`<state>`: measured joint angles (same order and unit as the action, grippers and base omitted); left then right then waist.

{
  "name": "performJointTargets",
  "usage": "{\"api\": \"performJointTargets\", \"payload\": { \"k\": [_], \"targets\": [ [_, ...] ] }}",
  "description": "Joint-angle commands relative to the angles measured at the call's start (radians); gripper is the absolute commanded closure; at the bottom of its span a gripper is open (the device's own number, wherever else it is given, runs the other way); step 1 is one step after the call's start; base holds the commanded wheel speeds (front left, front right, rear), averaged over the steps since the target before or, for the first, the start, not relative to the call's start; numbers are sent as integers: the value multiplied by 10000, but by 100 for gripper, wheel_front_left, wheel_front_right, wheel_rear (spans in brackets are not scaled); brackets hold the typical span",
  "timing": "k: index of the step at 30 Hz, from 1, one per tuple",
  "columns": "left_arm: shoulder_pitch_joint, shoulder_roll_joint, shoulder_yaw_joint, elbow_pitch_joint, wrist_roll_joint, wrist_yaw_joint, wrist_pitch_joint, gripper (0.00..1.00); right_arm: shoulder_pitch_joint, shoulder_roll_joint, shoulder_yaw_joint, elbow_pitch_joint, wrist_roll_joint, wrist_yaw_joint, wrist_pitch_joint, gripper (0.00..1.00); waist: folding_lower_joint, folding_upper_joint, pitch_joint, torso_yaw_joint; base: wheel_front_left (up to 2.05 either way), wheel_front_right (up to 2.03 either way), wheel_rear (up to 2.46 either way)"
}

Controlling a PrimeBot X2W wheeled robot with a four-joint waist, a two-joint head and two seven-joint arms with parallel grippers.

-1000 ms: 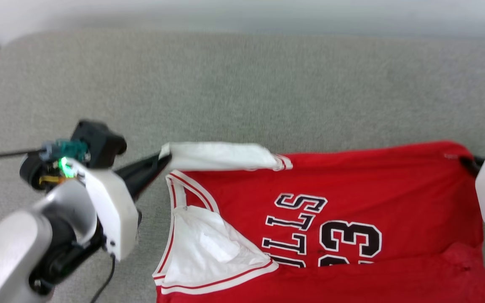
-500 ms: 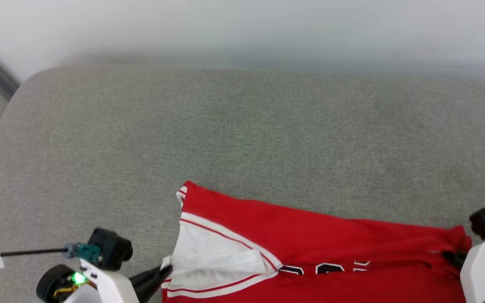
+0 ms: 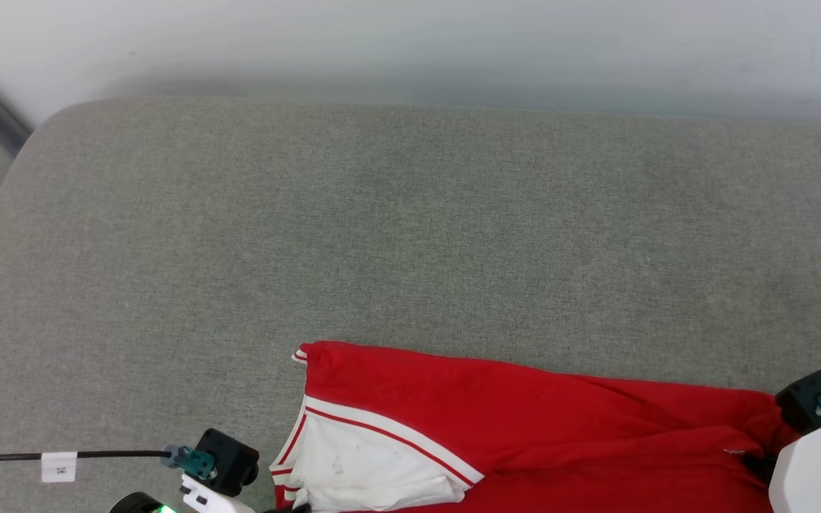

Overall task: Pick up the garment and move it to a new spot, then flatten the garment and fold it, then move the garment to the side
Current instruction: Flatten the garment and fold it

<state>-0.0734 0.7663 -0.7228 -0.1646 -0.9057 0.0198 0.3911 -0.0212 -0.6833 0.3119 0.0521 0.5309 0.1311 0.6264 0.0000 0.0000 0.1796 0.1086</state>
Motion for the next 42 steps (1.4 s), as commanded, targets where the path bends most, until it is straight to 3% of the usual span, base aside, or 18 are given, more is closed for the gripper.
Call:
{"api": "performJointTargets", "payload": {
  "k": [1, 2, 3, 4, 5, 12, 20, 30, 35, 38, 42],
  "targets": [
    [-153, -87, -15, 185, 69, -73, -81, 100, 6, 1, 154, 215, 121, -8, 62, 90, 0, 0, 20, -3, 0, 0, 0],
    [-204, -123, -25, 303, 113, -89, -111, 100, -9, 2, 162, 274, 134, -8, 42, 19, 0, 0, 15, -9, 0, 0, 0],
    [-247, -156, -43, 401, 182, -114, -162, 79, -11, 29, 154, 355, 142, -9, 46, 0, 0, 0, 4, -20, 0, 0, 0],
    [-287, -205, -61, 501, 213, -117, -197, 25, -7, 72, 133, 424, 180, -9, 31, 0, 0, 0, -15, -34, 0, 0, 0],
    [-312, -249, -71, 580, 231, -137, -249, 0, 3, 115, 147, 444, 233, -8, 19, 0, 0, 0, -53, -52, 0, 0, 0],
    [-284, -416, 115, 735, 321, 17, -760, 0, 23, 184, -234, 273, 390, -6, 0, 0, 0, 0, -477, -194, 0, 0, 0],
    [41, -437, 731, 179, 790, 653, -2164, 0, 737, 984, -1552, -1093, 456, -6, 1059, 0, 0, 0, -931, -510, 0, 0, 0],
    [123, -1135, 1968, 47, 2301, 1811, -5944, 0, 1300, 3291, -4546, -2492, -331, -6, 2331, 0, 0, 0, -921, -547, 0, 0, 0],
    [90, -1649, 2841, 111, 3802, 2317, -6561, 0, 1219, 4693, -5560, -2243, -792, -6, 2504, 0, 0, 0, -756, -423, 0, 0, 0],
    [322, -2159, 3501, -247, 4848, 2255, -6574, 0, 1078, 5078, -6114, -1890, -1211, -6, 2302, 0, 0, 0, -583, -290, 0, 0, 0],
    [741, -2628, 4133, -312, 5839, 1801, -6559, 0, 922, 5374, -6622, -1167, -1723, -6, 1851, 0, 0, 0, -356, -124, 0, 0, 0]
  ]
}}
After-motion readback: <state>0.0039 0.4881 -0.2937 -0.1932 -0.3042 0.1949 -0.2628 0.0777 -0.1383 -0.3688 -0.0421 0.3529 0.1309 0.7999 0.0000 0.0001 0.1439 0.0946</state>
